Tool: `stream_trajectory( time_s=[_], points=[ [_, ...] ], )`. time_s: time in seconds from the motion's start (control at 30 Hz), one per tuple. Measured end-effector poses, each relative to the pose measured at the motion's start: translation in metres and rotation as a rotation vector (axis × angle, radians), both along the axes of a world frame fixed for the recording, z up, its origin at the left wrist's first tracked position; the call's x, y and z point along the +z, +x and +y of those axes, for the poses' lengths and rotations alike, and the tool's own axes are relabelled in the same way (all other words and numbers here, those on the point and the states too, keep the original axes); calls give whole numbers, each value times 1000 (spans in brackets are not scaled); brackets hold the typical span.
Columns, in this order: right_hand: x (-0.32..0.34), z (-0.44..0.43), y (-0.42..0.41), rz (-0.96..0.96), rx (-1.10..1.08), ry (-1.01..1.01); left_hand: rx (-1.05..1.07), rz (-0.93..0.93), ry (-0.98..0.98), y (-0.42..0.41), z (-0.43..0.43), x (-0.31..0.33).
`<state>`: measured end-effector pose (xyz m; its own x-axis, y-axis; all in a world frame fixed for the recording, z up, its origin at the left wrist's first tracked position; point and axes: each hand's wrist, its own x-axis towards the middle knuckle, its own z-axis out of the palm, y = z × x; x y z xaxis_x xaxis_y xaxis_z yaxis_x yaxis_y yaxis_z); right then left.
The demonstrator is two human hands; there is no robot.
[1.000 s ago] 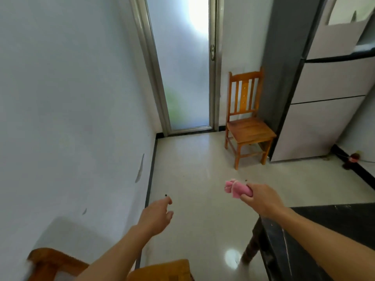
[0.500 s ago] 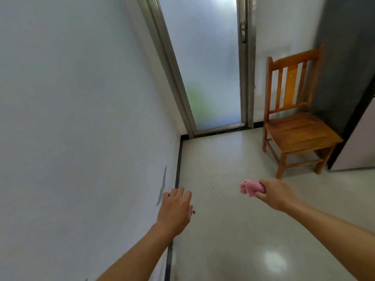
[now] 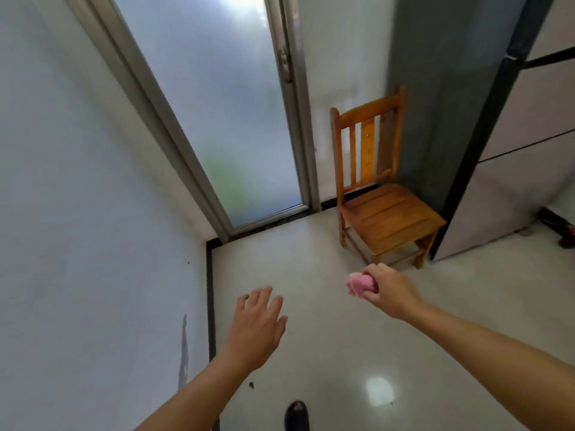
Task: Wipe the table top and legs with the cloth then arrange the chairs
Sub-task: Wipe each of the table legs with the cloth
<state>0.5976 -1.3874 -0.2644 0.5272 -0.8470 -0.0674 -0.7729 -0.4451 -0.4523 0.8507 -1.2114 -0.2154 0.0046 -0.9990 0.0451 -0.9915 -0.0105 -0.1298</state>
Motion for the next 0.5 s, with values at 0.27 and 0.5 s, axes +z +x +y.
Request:
stream_trajectory(
  time_s=[0.27,0.5],
  points=[
    [-18,-24,-51,-1,-593,112,-440,-38,73,14,-163,-16],
    [-23,46,-123,-214,-1164,152,-903,7,98,-84,-263,-25]
  ],
)
